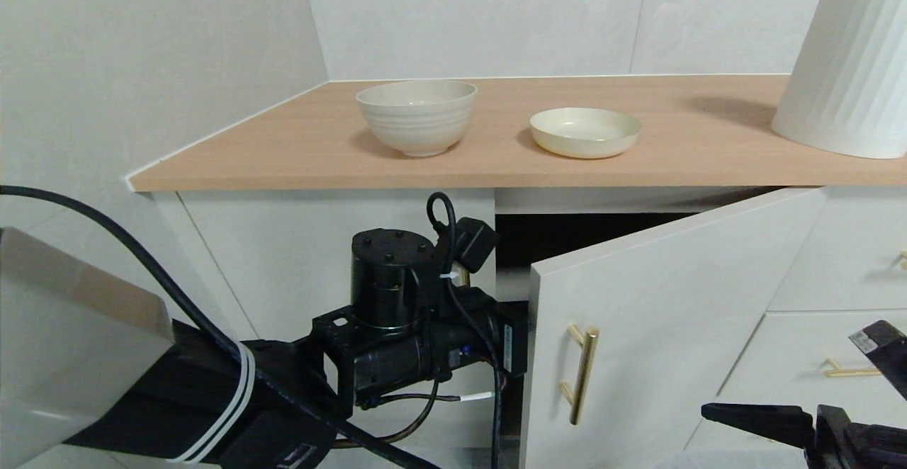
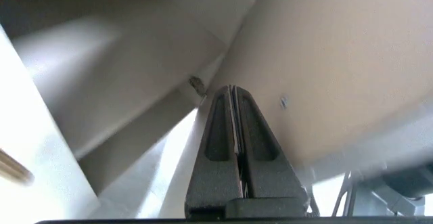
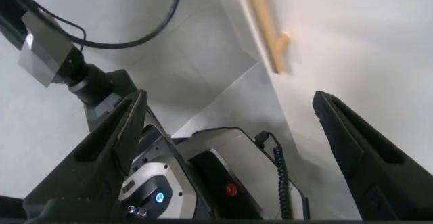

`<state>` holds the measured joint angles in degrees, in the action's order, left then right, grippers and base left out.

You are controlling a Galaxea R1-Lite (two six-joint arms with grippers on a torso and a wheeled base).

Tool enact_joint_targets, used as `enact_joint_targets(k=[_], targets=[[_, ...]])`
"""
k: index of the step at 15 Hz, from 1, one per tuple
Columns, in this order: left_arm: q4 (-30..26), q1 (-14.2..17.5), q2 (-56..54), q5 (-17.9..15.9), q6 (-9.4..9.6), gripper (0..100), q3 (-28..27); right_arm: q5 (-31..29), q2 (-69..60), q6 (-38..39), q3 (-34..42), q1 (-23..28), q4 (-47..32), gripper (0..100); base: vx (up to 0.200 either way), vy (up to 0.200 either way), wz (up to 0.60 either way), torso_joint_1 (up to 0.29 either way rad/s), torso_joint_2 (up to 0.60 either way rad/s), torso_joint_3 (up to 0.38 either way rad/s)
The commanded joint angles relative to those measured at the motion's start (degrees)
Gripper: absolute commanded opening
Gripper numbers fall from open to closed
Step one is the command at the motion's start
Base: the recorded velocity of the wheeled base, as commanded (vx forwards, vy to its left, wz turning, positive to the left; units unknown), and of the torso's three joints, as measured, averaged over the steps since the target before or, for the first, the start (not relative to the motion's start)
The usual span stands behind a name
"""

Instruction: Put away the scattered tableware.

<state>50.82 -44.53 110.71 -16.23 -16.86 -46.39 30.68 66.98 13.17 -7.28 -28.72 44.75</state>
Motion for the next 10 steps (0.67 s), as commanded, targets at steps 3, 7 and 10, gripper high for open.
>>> enact_joint_targets(k=[3,7,10], targets=[[0.07,-1.08,1.17,-0.30,0.07,0,-1.43,0.08,-1.41,0.02,0.07,-0.02,-0.02,100,-0.067,0.000,0.00,0.001,0.00,0.002],[-0.29,-2.67,4.77,0.58,0.16,0,-5.56,0.08,-2.02,0.02,0.25,-0.02,-0.02,100,0.000,0.000,0.00,0.000,0.00,0.000],[-0.55,-3.81,4.25,1.55,0.16,0,-5.38,0.08,-4.48,0.02,0.25,0.07,-0.37,100,-0.133,0.000,0.00,0.002,0.00,0.002]])
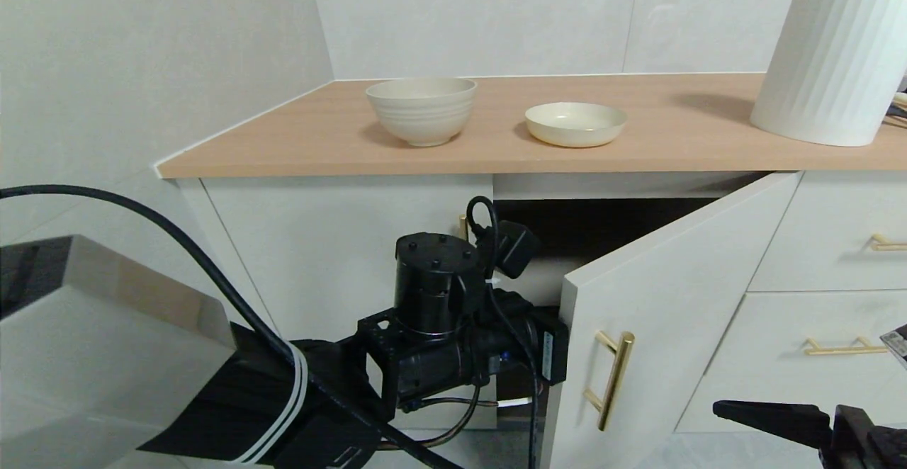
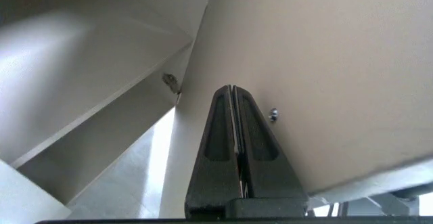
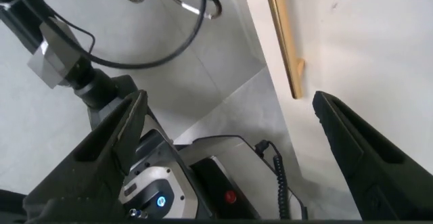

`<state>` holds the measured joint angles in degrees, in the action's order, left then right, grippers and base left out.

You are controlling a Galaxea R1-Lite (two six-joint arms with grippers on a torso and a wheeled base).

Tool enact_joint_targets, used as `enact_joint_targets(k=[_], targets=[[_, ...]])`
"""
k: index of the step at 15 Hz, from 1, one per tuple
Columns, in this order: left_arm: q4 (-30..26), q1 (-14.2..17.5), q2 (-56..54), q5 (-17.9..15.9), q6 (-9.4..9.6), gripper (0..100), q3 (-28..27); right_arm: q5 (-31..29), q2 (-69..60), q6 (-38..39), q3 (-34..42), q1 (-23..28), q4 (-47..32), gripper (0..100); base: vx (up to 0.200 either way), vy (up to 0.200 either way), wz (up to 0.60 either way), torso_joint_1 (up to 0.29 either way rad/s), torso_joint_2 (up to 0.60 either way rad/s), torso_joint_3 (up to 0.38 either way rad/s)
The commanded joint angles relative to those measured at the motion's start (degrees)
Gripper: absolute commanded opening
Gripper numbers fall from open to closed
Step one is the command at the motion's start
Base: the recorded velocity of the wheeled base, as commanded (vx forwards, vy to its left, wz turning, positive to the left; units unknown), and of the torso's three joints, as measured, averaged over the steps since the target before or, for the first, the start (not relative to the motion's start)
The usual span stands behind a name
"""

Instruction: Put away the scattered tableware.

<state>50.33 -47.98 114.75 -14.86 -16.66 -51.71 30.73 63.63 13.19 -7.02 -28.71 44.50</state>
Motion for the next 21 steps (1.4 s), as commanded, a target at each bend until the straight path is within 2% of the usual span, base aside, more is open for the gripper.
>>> enact_joint_targets(k=[1,2,9,15,21], targets=[[0.03,-0.45,0.21,0.89,-0.03,0,-0.14,0.03,-1.67,-0.01,-0.27,-0.03,-1.43,100,-0.200,0.000,0.00,0.007,0.00,0.002],[0.03,-0.45,0.21,0.97,-0.03,0,-0.23,0.03,-2.38,-0.01,-0.54,-0.03,-2.75,100,-0.200,0.000,0.00,0.012,0.00,0.002],[0.03,-1.41,1.53,1.06,-0.03,0,-1.90,0.29,-5.54,-0.01,-1.50,-0.56,-3.80,100,0.000,0.000,0.00,0.000,0.00,0.000],[0.38,-7.48,1.27,4.40,-0.03,0,-2.43,2.23,-16.70,0.96,-8.71,-8.56,-21.64,100,0.000,0.000,0.00,0.000,0.00,0.000],[0.38,-9.67,2.50,5.02,0.05,0,-3.13,3.90,-17.14,0.96,-8.80,-8.56,-22.17,100,0.000,0.000,0.00,0.000,0.00,0.000]])
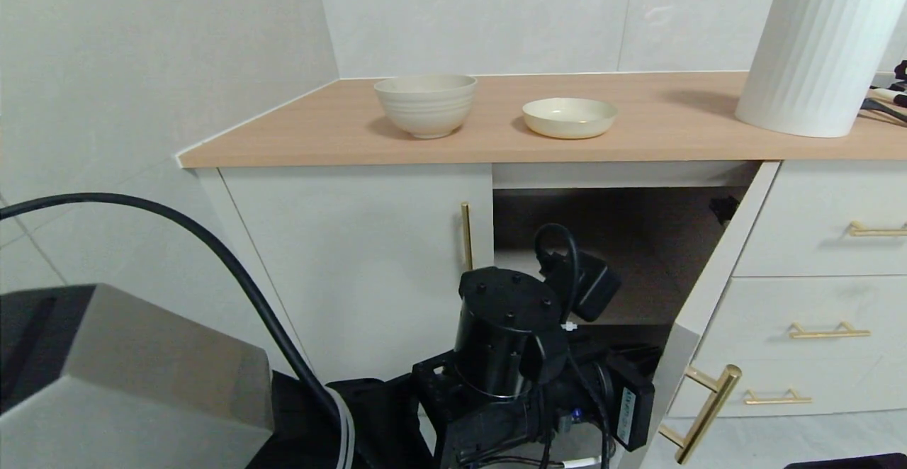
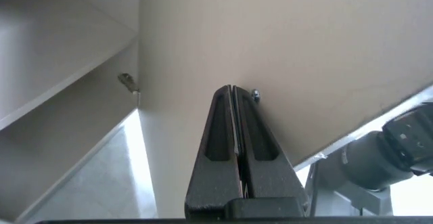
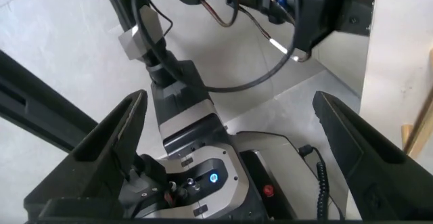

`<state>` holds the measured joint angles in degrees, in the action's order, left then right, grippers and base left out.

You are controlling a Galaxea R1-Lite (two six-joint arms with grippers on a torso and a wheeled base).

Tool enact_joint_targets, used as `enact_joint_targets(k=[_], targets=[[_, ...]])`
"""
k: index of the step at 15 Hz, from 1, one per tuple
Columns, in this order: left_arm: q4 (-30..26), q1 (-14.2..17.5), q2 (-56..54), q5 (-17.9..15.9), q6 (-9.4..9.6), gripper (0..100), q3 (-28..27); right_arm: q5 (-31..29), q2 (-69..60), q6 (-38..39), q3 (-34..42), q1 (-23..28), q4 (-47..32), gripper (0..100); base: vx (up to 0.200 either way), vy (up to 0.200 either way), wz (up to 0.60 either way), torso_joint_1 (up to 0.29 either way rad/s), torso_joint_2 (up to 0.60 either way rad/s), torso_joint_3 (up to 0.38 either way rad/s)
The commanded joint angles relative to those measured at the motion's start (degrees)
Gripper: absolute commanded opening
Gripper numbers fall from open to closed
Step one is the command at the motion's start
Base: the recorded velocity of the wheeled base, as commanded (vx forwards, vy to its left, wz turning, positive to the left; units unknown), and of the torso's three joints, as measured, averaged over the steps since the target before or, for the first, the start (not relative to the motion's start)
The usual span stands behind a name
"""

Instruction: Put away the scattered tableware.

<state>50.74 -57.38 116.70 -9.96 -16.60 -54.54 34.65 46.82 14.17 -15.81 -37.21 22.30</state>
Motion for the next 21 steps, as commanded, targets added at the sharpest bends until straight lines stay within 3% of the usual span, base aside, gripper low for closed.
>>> enact_joint_targets(k=[1,8,12,14,16,18,19,21], targets=[[-0.02,-0.63,0.81,0.12,-0.01,0,-0.48,-0.02,-0.42,-0.02,-0.01,-0.06,0.03,100,0.000,0.000,0.00,0.000,0.00,0.000],[-0.20,-3.09,2.48,0.12,-0.01,0,-2.32,1.21,-1.56,-0.02,-0.01,-0.06,-0.06,100,0.000,0.000,0.00,0.000,0.00,0.000],[-0.29,-10.82,2.65,0.12,-0.10,0,-5.22,3.41,-4.72,0.16,-0.98,0.03,-0.06,100,0.000,0.000,0.00,0.000,0.00,0.000],[-0.02,-11.00,2.13,0.47,-0.18,0,-3.47,3.41,-4.55,0.25,-0.98,0.03,-0.06,100,0.000,0.000,0.00,0.000,0.00,0.000],[0.15,-5.37,-0.51,3.81,-0.27,0,0.58,3.24,-3.05,0.42,-1.06,0.12,-0.32,100,0.000,0.000,0.00,0.000,0.00,0.000],[1.38,0.69,-3.15,4.16,-0.36,0,4.00,1.92,1.43,0.60,-1.85,0.29,-0.32,100,0.000,0.000,0.00,0.000,0.00,0.000],[1.56,4.30,-4.38,4.25,-0.27,0,4.88,-1.86,5.56,0.51,-2.47,0.99,0.12,100,0.000,0.000,0.00,0.000,0.00,0.000],[1.47,7.28,-7.19,4.33,-0.27,0,6.90,-5.29,9.16,0.51,-5.11,0.99,0.20,100,0.000,0.000,0.00,0.000,0.00,0.000]])
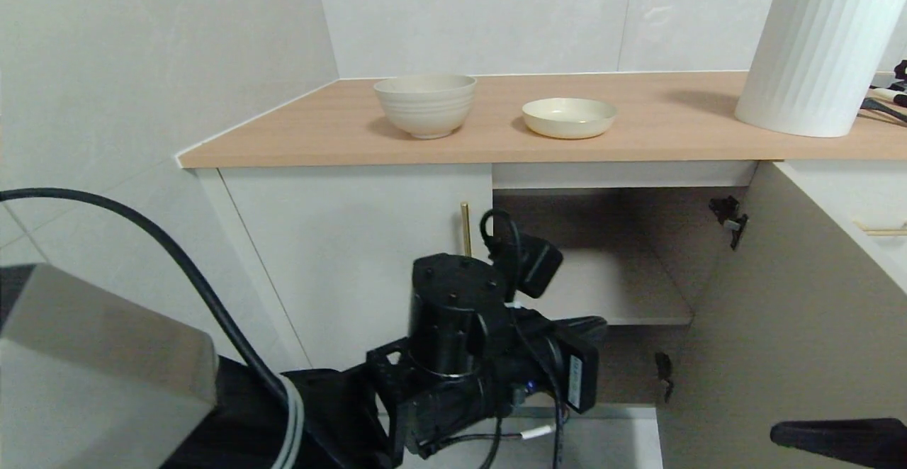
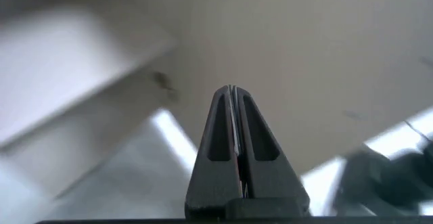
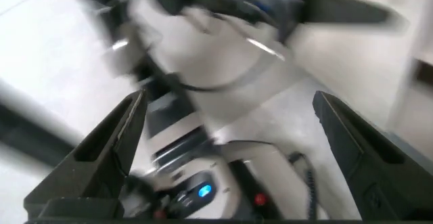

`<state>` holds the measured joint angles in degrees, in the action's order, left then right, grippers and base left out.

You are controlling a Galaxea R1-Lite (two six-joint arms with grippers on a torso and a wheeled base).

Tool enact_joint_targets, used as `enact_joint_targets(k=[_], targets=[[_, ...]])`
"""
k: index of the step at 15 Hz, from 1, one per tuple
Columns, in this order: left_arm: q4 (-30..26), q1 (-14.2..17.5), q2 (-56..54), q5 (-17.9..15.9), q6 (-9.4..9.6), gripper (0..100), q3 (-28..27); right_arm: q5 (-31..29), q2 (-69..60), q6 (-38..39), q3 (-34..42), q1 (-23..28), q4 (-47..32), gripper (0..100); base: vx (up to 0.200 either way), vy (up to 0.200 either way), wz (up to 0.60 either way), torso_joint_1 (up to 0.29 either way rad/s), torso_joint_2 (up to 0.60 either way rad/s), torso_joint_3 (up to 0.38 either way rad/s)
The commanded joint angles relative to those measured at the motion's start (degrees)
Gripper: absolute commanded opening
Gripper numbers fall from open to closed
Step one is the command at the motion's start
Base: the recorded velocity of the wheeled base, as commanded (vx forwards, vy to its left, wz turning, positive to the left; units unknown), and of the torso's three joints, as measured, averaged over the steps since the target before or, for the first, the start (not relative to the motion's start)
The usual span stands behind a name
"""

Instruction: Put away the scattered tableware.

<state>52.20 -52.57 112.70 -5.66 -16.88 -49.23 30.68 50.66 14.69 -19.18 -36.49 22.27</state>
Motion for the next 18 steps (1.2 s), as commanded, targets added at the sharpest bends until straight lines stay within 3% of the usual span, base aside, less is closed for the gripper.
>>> enact_joint_targets(k=[1,2,3,4,6,9,10,11,14,18], targets=[[0.01,5.63,-6.62,0.03,0.01,0,4.58,-2.73,8.49,-0.01,-4.99,0.36,0.14,100,0.000,0.000,0.00,0.000,0.00,0.000],[0.01,6.42,-7.41,0.03,0.01,0,5.19,-2.91,9.10,-0.01,-5.52,0.36,0.14,100,0.000,0.000,0.00,0.000,0.00,0.000],[-0.17,10.82,-12.07,-0.06,0.01,0,8.53,-3.26,12.88,-0.19,-8.77,0.36,0.14,100,0.000,0.000,0.00,0.000,0.00,0.000],[-0.08,12.14,-14.44,-0.06,0.01,0,10.55,-3.35,16.04,-0.80,-10.97,0.71,0.23,100,0.000,0.000,0.00,0.000,0.00,0.000],[-0.17,14.33,-18.83,-0.06,0.10,0,14.33,-3.44,23.34,-5.29,-17.39,4.32,0.23,100,0.000,0.000,0.00,0.000,0.00,0.000],[-0.17,21.28,-22.09,-0.50,0.98,0,15.74,-4.23,33.36,-5.55,-26.53,9.33,0.23,100,0.000,0.000,0.00,0.000,0.00,0.000],[-0.17,22.68,-22.97,-0.41,3.70,0,15.30,-7.83,35.56,-5.64,-28.02,9.50,0.14,100,0.000,0.000,0.00,0.000,0.00,0.000],[-0.26,23.03,-23.32,-0.41,4.49,0,15.30,-9.77,36.35,-5.64,-28.20,9.42,-0.12,100,0.000,0.000,0.00,0.000,0.00,0.000],[-4.12,23.56,-25.95,-0.32,5.81,0,14.16,-24.71,36.17,-6.25,-27.93,4.23,-0.21,100,0.000,0.000,0.00,0.000,0.00,0.000],[-13.18,24.44,-29.91,-0.32,5.81,0,11.61,-31.91,34.50,-6.25,-28.11,-0.87,-0.39,100,0.000,0.000,0.00,0.000,0.00,0.000]])
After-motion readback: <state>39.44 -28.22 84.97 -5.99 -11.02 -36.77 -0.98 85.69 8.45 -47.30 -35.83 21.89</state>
